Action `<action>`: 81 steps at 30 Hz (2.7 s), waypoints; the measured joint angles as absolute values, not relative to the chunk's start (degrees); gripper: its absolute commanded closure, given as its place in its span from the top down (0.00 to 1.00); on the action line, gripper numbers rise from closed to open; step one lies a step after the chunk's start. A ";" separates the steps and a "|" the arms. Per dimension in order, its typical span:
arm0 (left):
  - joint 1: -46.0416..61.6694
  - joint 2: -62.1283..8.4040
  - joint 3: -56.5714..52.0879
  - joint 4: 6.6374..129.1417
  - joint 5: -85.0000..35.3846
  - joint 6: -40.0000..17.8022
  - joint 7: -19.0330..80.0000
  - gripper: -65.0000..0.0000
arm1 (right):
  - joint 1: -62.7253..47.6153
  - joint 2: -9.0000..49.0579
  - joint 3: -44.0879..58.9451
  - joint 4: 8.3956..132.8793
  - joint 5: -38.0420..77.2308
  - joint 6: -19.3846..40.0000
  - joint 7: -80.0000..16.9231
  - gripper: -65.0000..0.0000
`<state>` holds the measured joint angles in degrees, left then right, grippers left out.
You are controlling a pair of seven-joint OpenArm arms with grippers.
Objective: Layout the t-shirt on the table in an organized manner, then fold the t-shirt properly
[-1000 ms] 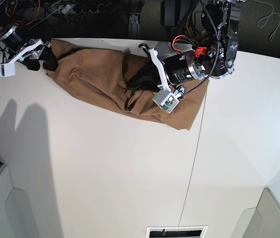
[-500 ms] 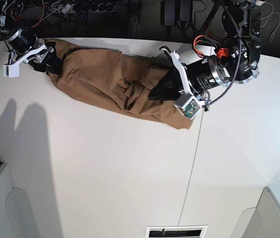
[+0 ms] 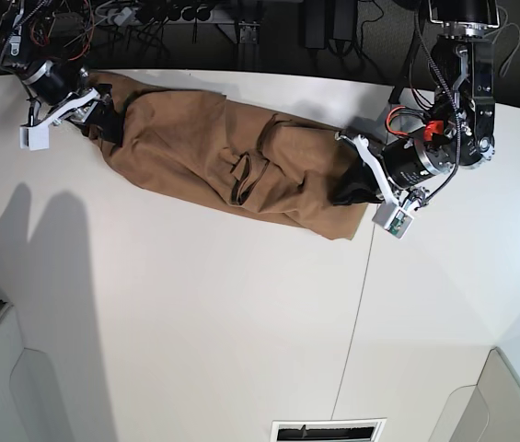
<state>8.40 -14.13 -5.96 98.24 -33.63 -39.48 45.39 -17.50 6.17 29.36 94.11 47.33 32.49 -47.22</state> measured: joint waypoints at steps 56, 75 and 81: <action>10.92 -13.69 6.15 95.33 -26.59 -39.51 39.77 0.00 | -4.14 4.34 21.37 101.36 50.41 33.23 -50.65 0.00; 10.94 -13.78 2.48 95.33 -29.76 -39.51 40.34 0.00 | -4.08 0.27 -7.29 101.89 34.65 33.23 -47.70 0.45; 10.92 -14.81 -4.03 95.33 -36.95 -39.51 42.37 0.00 | -0.97 0.16 -9.32 102.02 34.83 33.23 -46.87 0.45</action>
<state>10.92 -14.81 -4.03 95.33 -36.95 -39.51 42.37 -0.97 0.16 -9.32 102.02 34.83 33.23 -46.87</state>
